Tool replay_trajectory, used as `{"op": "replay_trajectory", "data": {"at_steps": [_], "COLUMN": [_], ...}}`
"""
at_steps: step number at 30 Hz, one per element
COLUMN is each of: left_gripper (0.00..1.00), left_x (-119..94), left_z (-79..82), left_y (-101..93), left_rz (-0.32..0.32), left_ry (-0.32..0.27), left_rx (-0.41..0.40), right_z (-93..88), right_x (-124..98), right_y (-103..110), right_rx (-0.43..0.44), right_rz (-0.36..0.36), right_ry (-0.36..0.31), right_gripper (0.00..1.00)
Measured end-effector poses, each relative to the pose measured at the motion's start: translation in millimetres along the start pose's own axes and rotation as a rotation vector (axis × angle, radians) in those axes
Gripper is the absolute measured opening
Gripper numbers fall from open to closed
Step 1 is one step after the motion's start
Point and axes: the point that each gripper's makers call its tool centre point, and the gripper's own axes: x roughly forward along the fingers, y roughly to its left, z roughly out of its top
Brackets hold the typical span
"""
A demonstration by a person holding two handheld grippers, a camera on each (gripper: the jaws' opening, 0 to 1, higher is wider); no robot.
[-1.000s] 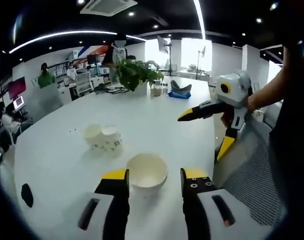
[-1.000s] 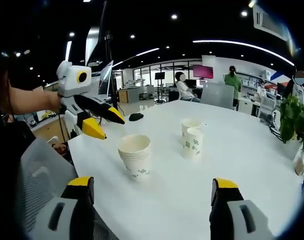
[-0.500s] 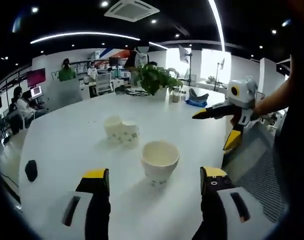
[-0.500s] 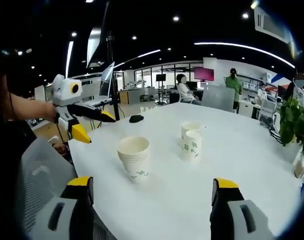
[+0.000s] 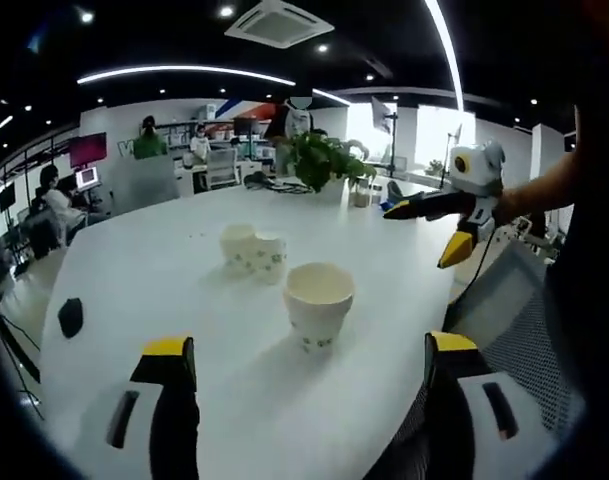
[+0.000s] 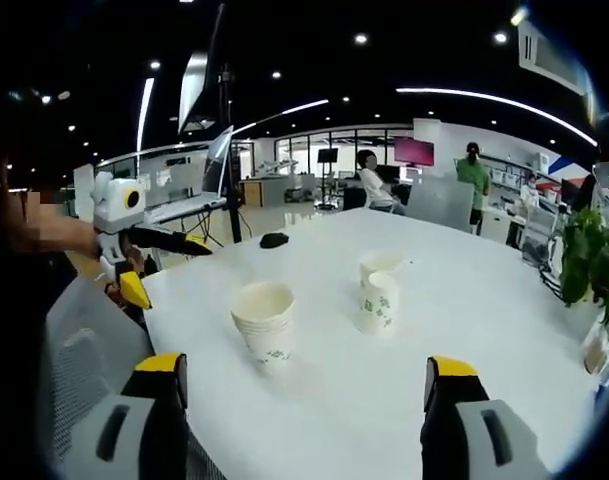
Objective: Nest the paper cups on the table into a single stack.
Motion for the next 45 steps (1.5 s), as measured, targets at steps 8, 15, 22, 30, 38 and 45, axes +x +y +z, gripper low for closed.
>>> {"op": "replay_trajectory", "data": {"at_steps": [8,15,22,30,38,45], "left_gripper": [0.99,0.99,0.99,0.99,0.99,0.99], "left_x": [-4,-4,-5,-5,-2,-2], "left_z": [-4.3,-9.1,-11.8,-13.7,-17.3,-17.1], "left_y": [-5.4,-11.2,-14.9,-15.9,-22.2,-20.8], "left_rz": [0.017,0.028,0.039,0.039,0.018,0.016], "left_ry": [-0.016,-0.012,-0.018,-0.019,-0.013,-0.028], "left_rx": [0.002,-0.006,-0.018,0.005,0.026,0.019], "right_z": [13.4,29.8,39.4,41.3,44.8,41.1], "right_x": [10,27,44,66,84,98], "right_y": [-21,-35,-44,-66,-80,-83], "right_rx": [0.003,0.002,-0.030,-0.037,-0.053,-0.064], "right_rz": [-0.028,-0.043,-0.053,-0.081,-0.097,-0.090], "right_ry": [-0.016,-0.034,-0.033,-0.030,-0.030,-0.010], "right_gripper": [0.98,0.97,0.95,0.90,0.86,0.85]}}
